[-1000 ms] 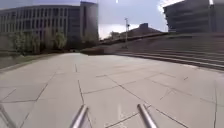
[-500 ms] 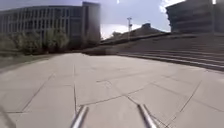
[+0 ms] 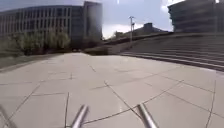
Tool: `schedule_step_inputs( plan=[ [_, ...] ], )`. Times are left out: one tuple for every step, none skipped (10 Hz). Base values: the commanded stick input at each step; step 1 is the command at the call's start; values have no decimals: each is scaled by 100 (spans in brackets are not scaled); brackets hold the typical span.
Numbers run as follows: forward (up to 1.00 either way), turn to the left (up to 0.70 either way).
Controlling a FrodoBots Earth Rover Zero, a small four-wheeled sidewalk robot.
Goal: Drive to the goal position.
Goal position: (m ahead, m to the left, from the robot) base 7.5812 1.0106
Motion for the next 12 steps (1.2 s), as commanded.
schedule_step_inputs(
  plan=[
    [70, 0],
    [70, 0],
    [70, 0],
    [70, 0],
    [70, 0],
    [70, 0],
    [70, 0],
    [70, 0],
    [70, 0],
    [70, 0],
    [70, 0],
    [70, 0]
  ],
)
